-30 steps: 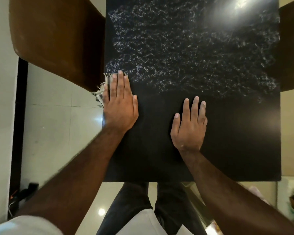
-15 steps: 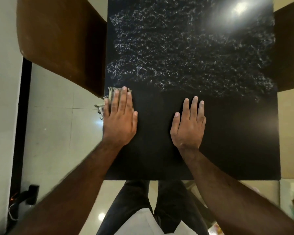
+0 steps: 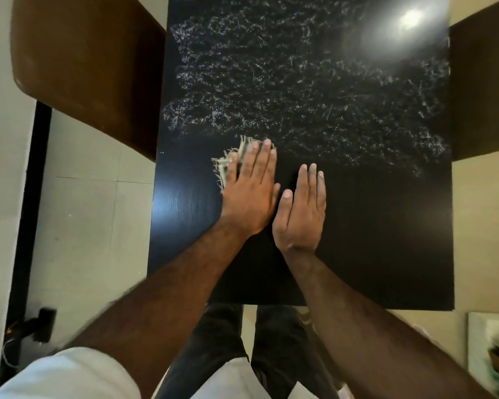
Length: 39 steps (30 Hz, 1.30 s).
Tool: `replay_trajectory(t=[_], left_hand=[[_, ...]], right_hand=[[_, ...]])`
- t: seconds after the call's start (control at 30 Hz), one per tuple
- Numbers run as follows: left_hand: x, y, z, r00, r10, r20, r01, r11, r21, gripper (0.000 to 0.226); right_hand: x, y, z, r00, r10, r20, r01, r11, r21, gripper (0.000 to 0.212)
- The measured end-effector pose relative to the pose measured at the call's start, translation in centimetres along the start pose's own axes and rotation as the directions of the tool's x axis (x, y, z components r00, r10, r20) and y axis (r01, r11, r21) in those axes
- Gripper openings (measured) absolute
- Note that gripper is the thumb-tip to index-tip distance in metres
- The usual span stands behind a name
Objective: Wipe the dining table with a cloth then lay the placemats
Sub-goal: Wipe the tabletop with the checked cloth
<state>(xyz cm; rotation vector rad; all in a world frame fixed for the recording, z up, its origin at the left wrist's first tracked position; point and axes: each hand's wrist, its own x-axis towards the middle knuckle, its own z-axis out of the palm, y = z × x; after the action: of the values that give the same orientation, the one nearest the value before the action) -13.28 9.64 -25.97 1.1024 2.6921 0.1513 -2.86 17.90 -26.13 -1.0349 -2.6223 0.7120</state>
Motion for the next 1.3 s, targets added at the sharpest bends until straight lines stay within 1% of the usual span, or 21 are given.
replay_trajectory(t=[0.07, 0.1, 0.13, 0.2, 0.23, 0.3, 0.33, 0.4, 0.5, 0.57, 0.63, 0.77, 0.87, 0.93, 1.0, 1.13, 1.23, 1.3], left_hand=[[-0.4, 1.1, -0.3, 0.996, 0.078, 0.032, -0.078, 0.997, -0.007, 0.074], [-0.7, 1.0, -0.7, 0.996, 0.092, 0.013, -0.091, 0.995, -0.033, 0.073], [-1.2, 0.4, -1.0, 0.997, 0.066, -0.027, -0.067, 0.996, -0.054, 0.073], [-2.3, -2.1, -1.6, 0.991, -0.080, -0.107, 0.071, 0.994, -0.084, 0.073], [-3.1, -3.6, -1.8, 0.980, -0.161, -0.121, 0.148, 0.983, -0.105, 0.073], [-4.9, -6.3, -1.8, 0.956, -0.283, -0.077, 0.269, 0.951, -0.153, 0.074], [-5.7, -7.2, -1.5, 0.950, -0.310, -0.046, 0.299, 0.941, -0.158, 0.074], [-6.5, -7.8, -0.9, 0.949, -0.315, -0.018, 0.310, 0.943, -0.124, 0.074], [-6.4, -7.7, 0.1, 0.949, -0.312, -0.054, 0.310, 0.950, -0.041, 0.073], [-6.2, -7.7, 0.3, 0.943, -0.324, -0.073, 0.323, 0.946, -0.028, 0.072], [-6.4, -7.5, 0.5, 0.942, -0.326, -0.077, 0.325, 0.945, -0.030, 0.072], [-6.2, -7.2, 0.6, 0.937, -0.336, -0.093, 0.337, 0.942, -0.012, 0.074], [-6.0, -7.1, 0.5, 0.934, -0.345, -0.095, 0.347, 0.938, 0.002, 0.074], [-6.1, -7.1, 0.6, 0.935, -0.340, -0.096, 0.342, 0.939, 0.008, 0.073], [-6.1, -7.0, 0.7, 0.936, -0.338, -0.102, 0.340, 0.940, 0.010, 0.073], [-6.1, -7.0, 0.7, 0.935, -0.333, -0.119, 0.337, 0.941, 0.019, 0.072], [-6.3, -7.1, 0.8, 0.938, -0.325, -0.122, 0.330, 0.944, 0.024, 0.073], [-6.3, -7.1, 0.7, 0.939, -0.320, -0.126, 0.325, 0.945, 0.019, 0.073]], right_hand=[[0.1, 0.0, -0.8, 0.999, 0.030, -0.013, -0.029, 0.996, 0.085, 0.065], [0.1, -0.1, -1.1, 0.999, 0.033, -0.018, -0.031, 0.995, 0.098, 0.065], [0.2, -0.2, -1.4, 1.000, 0.007, -0.024, -0.005, 0.997, 0.082, 0.065], [0.9, -0.7, -1.2, 0.992, -0.123, -0.019, 0.123, 0.992, -0.027, 0.065], [1.3, -1.4, -0.9, 0.982, -0.189, 0.006, 0.189, 0.977, -0.094, 0.067], [1.7, -3.1, 0.2, 0.959, -0.270, 0.088, 0.281, 0.943, -0.179, 0.073], [1.7, -4.1, 0.8, 0.950, -0.286, 0.126, 0.307, 0.931, -0.196, 0.075], [1.7, -5.1, 1.8, 0.936, -0.303, 0.182, 0.339, 0.915, -0.219, 0.076], [1.5, -4.0, 2.3, 0.917, -0.355, 0.182, 0.390, 0.892, -0.229, 0.073], [0.8, -2.1, 1.6, 0.907, -0.379, 0.185, 0.416, 0.876, -0.246, 0.072], [-0.1, 0.6, 0.0, 0.919, -0.346, 0.189, 0.389, 0.873, -0.294, 0.074], [1.3, 5.8, -3.3, 0.969, -0.199, 0.146, 0.243, 0.876, -0.417, 0.075], [3.7, 5.9, -3.4, 0.990, -0.106, 0.096, 0.139, 0.877, -0.461, 0.073], [4.9, 4.2, -2.3, 0.993, -0.099, 0.065, 0.117, 0.886, -0.449, 0.072], [5.4, 2.1, -0.9, 0.986, -0.151, 0.076, 0.169, 0.894, -0.416, 0.072], [5.0, -1.7, 1.7, 0.935, -0.311, 0.168, 0.350, 0.882, -0.316, 0.072], [3.5, -2.4, 2.3, 0.857, -0.448, 0.254, 0.503, 0.833, -0.229, 0.071], [2.7, -1.0, 1.7, 0.803, -0.521, 0.289, 0.581, 0.792, -0.188, 0.070]])
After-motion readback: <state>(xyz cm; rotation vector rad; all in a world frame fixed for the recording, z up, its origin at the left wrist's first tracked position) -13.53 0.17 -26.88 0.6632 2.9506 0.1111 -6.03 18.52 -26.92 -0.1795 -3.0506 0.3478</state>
